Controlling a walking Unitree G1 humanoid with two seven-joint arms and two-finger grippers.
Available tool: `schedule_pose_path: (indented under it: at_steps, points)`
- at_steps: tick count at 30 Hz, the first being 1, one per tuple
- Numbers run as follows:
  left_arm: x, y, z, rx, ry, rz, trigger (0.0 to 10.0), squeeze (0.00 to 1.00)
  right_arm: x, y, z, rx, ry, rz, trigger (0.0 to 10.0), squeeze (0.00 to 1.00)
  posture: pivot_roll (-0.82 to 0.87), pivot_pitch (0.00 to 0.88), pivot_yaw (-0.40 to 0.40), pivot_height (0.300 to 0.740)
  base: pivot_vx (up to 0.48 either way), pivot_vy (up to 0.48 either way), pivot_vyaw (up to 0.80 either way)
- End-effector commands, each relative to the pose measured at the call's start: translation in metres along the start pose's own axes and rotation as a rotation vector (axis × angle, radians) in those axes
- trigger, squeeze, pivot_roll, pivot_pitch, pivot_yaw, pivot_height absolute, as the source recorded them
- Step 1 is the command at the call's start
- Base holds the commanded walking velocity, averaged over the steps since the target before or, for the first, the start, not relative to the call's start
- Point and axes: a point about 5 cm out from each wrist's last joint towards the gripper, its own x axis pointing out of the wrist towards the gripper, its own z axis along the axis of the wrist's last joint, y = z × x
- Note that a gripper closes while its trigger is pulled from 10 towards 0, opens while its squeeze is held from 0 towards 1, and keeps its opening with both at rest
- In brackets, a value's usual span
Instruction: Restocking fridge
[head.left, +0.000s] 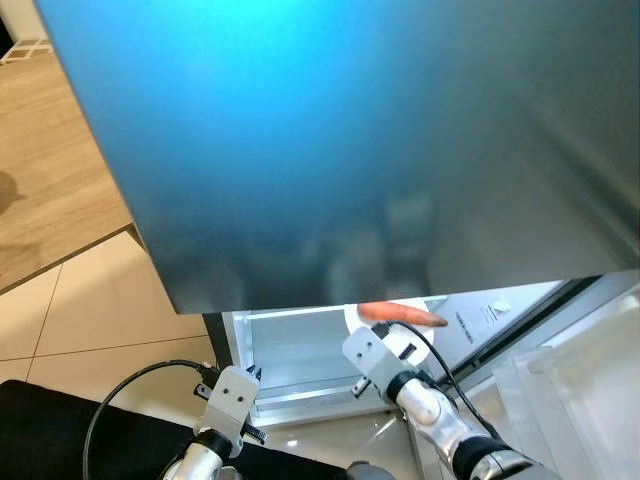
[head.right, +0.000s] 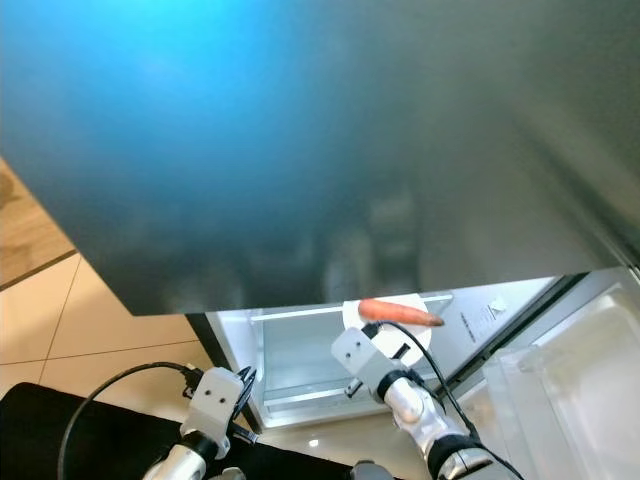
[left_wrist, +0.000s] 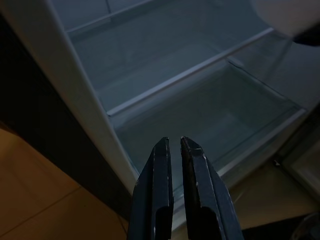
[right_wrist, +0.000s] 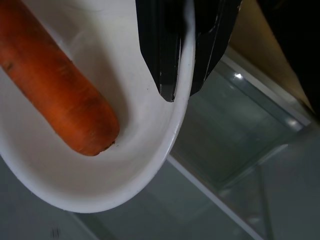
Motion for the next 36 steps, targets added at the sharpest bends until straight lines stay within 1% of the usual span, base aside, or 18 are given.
schedule_pose_path:
  at_steps: [1,3,5,6,8,9,13,14,20,21,23,29,34,36]
  points:
    - [-0.005,-0.003,-0.005,0.001,0.032,-0.015,10.0,0.0,-0.001,0.004,-0.001,-0.015,0.002,0.027,10.0,0.0,-0.1,0.161,-0.066,0.68,0.0,0.0,0.0]
    - [-0.005,-0.004,-0.006,0.0,0.037,-0.02,10.0,0.0,0.0,0.004,0.0,-0.032,0.0,0.05,10.0,0.0,-0.1,0.162,-0.068,0.675,0.0,0.0,0.0]
    - [-0.004,-0.006,-0.006,0.002,0.038,-0.034,10.0,0.0,0.002,0.006,0.003,-0.091,-0.007,0.109,10.0,0.0,-0.11,0.168,-0.072,0.665,0.0,0.0,0.0]
    - [-0.004,-0.006,-0.006,0.002,0.038,-0.034,10.0,0.0,0.002,0.006,0.003,-0.091,-0.007,0.109,10.0,0.0,-0.11,0.168,-0.072,0.665,0.0,0.0,0.0]
    - [-0.002,-0.008,-0.005,0.008,0.034,-0.051,10.0,0.0,0.003,0.007,0.004,-0.15,-0.002,0.172,10.0,0.0,-0.11,0.174,-0.078,0.665,0.0,0.0,0.0]
    - [-0.002,-0.009,-0.004,0.01,0.032,-0.055,10.0,0.0,0.003,0.007,0.004,-0.163,0.001,0.189,10.0,0.0,-0.11,0.176,-0.079,0.665,0.0,0.0,0.0]
    - [0.0,-0.01,-0.006,0.017,0.042,-0.064,10.0,0.0,0.007,0.0,0.009,-0.2,0.0,0.208,10.0,0.0,-0.12,0.186,-0.085,0.665,0.0,0.0,0.0]
    - [0.0,-0.01,-0.006,0.017,0.042,-0.064,10.0,0.0,0.007,0.0,0.009,-0.2,0.0,0.208,10.0,0.0,-0.12,0.186,-0.085,0.665,0.0,0.0,0.0]
    - [0.003,-0.012,-0.003,0.034,0.028,-0.087,10.0,0.0,0.016,-0.016,0.024,-0.232,-0.032,0.201,10.0,0.0,-0.12,0.205,-0.095,0.66,0.0,0.0,0.0]
    - [0.003,-0.012,-0.003,0.034,0.028,-0.087,10.0,0.0,0.016,-0.016,0.024,-0.232,-0.032,0.201,10.0,0.0,-0.12,0.205,-0.095,0.66,0.0,0.0,0.0]
    - [0.006,-0.011,0.0,0.038,0.011,-0.09,10.0,0.0,0.02,-0.024,0.034,-0.25,-0.057,0.194,10.0,0.0,-0.12,0.22,-0.102,0.651,0.0,0.0,0.0]
    - [0.008,-0.01,0.003,0.044,-0.004,-0.088,10.0,0.0,0.026,-0.03,0.045,-0.274,-0.06,0.228,10.0,0.0,-0.11,0.236,-0.11,0.646,0.0,0.0,0.0]
    - [0.007,-0.01,0.004,0.051,-0.016,-0.095,10.0,0.0,0.03,-0.035,0.054,-0.284,-0.061,0.261,10.0,0.0,-0.11,0.256,-0.114,0.646,0.0,0.0,0.0]
    - [0.007,-0.01,0.004,0.051,-0.016,-0.095,10.0,0.0,0.03,-0.035,0.054,-0.284,-0.061,0.261,10.0,0.0,-0.11,0.256,-0.114,0.646,0.0,0.0,0.0]
